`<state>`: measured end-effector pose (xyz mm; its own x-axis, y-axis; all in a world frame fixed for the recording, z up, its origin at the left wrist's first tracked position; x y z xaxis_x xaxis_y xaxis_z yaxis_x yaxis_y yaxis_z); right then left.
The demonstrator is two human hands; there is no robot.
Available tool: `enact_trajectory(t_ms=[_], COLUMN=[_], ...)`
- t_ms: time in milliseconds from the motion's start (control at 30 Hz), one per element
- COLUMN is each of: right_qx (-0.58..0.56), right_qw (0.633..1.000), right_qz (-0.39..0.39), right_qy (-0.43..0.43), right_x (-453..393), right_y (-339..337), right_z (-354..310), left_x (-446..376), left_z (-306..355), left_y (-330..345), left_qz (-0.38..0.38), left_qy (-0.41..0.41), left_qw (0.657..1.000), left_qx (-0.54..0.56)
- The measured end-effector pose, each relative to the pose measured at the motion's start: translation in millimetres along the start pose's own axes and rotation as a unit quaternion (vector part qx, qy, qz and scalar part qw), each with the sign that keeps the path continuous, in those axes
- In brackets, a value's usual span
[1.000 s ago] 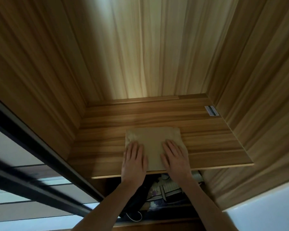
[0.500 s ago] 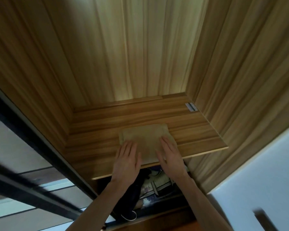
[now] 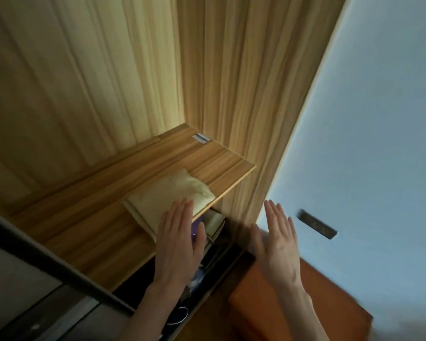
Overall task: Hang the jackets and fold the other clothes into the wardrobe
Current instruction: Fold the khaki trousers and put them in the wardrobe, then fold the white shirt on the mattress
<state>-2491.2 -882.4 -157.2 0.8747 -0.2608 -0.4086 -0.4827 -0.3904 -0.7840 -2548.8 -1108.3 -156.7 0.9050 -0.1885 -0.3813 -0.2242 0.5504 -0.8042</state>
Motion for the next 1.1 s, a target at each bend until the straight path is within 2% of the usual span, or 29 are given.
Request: enact_trajectory(t_ms=[233,400,533,767,900,1100], right_qx=[0.11,0.167,0.221,0.288,0.307,0.326], right_qw=[0.984,0.954,0.919,0.852,0.806,0.735], right_qz=[0.095,0.16,0.196,0.225,0.248,0.287], right_qy=[0.107,0.193,0.261,0.374,0.442,0.521], right_x=[82,153,227,378,469,605], right_y=[-103,-178,-234,-317,-359,-410], right_z=[45,83,111,129,121,88], left_x=[25,62,114,232,309,440], left_z=[108,204,279,391,442,499], left_y=[22,49,66,65,51,25], left_qz=[-0.005,-0.056,-0.108,-0.175,-0.208,-0.271], left_qy=[0.135,0.248,0.335,0.437,0.475,0.535], left_qw=[0.985,0.953,0.919,0.857,0.823,0.753], left_qx=[0.109,0.164,0.18,0.21,0.231,0.271])
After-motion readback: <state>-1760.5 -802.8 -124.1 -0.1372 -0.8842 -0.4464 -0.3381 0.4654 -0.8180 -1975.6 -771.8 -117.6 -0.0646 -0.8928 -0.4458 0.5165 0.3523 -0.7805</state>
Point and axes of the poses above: each hand's wrist, its own x-axis away from the middle knuckle, its own y-axis out of the palm, z = x × y, the point moved 10 cm from there along -x, towards the middle knuckle, and after that the axes turned 3 degrees about -y, right-handed, at the moved point
